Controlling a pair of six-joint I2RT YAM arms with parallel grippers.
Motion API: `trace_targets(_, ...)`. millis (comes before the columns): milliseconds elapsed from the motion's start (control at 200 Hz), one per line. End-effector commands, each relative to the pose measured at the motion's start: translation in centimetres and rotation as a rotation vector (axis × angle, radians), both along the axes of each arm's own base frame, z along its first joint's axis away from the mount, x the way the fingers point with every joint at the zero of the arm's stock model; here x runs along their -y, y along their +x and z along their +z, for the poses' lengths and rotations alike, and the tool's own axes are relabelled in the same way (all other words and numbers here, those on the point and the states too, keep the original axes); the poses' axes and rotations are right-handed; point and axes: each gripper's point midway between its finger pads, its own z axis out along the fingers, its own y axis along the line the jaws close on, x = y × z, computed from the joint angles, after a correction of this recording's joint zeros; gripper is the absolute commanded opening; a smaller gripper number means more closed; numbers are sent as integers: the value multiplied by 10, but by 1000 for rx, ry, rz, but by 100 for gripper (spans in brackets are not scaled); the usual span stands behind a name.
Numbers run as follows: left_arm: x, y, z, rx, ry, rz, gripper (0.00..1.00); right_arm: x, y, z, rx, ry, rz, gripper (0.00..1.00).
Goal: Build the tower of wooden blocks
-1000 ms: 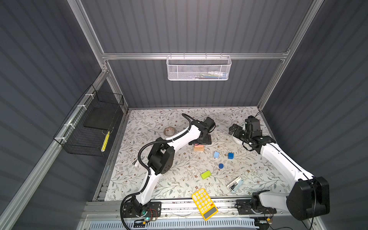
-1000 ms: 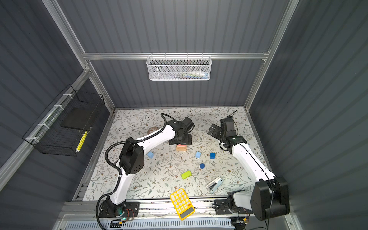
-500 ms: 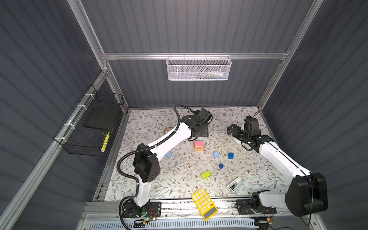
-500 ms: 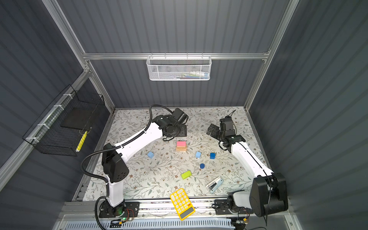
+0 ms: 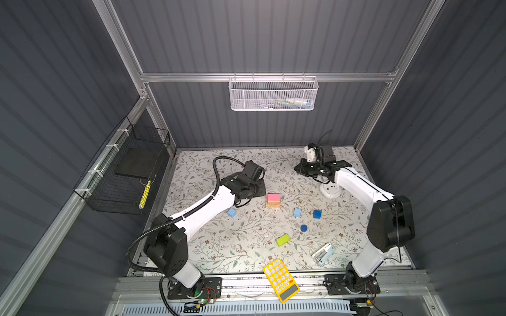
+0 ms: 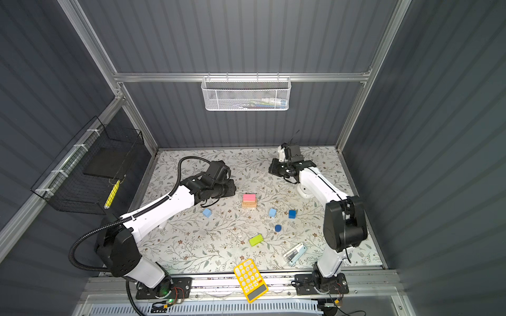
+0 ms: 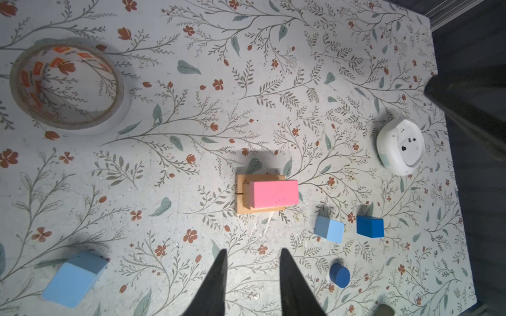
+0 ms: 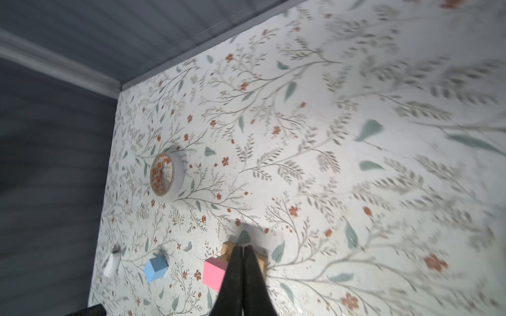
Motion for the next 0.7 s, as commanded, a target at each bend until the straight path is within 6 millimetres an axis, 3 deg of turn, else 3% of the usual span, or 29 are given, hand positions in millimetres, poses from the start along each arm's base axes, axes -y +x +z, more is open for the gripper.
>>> trace_targets(0,-6,4,18,61,-90,-1,33,-31,-17,-21,-107,-60,160,0)
trace_targets(165,-28,4,8,53,-97,35,32,-61,-21,-40,-165,-97,238,0)
trace_targets(340,-39,3,-3,35,-88,48,32,-79,-29,-58,-209,-120,275,0)
trace_targets(695,-40,1,-18,1,-93,52,33,-82,-40,-89,-270,-160,278,0)
